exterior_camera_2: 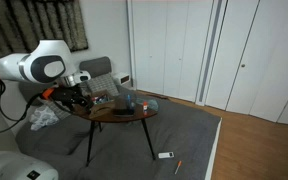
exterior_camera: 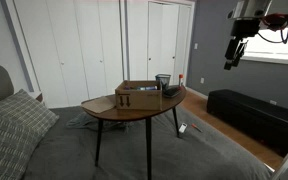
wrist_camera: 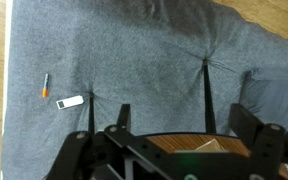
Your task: Remove the purple marker from the cardboard box and place it vertically on the table
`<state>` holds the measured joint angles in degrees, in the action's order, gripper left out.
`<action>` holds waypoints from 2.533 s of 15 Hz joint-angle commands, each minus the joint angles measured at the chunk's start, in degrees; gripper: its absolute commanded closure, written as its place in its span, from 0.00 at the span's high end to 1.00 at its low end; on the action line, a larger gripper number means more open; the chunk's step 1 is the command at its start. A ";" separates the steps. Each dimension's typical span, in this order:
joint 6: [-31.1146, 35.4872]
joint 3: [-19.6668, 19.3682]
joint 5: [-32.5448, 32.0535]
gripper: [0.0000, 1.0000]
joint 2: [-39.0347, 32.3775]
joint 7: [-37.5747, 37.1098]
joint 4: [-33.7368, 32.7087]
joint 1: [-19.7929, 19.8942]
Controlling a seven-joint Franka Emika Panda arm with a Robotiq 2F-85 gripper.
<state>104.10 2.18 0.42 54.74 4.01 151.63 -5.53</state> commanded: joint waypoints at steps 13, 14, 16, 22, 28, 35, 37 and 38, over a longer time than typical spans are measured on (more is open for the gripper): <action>1.57 -0.09 0.78 1.00 -1.51 0.00 -0.74 -0.30; 3.18 0.66 1.01 1.00 -3.90 -0.36 -2.41 -0.63; 6.06 1.82 2.00 1.00 -9.67 -0.64 -6.85 -1.87; 7.31 5.88 4.22 1.00 -28.46 -4.97 -22.60 -3.44; 9.62 9.23 3.07 1.00 -48.73 -12.21 -40.38 -3.38; 13.28 9.59 1.63 1.00 -65.96 -15.28 -55.61 -5.78; 13.20 9.14 2.74 1.00 -63.46 -13.79 -52.24 -5.70; 13.32 9.09 2.74 1.00 -64.73 -13.78 -53.33 -5.81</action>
<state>117.66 11.91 3.07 -9.98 -9.77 98.52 -10.70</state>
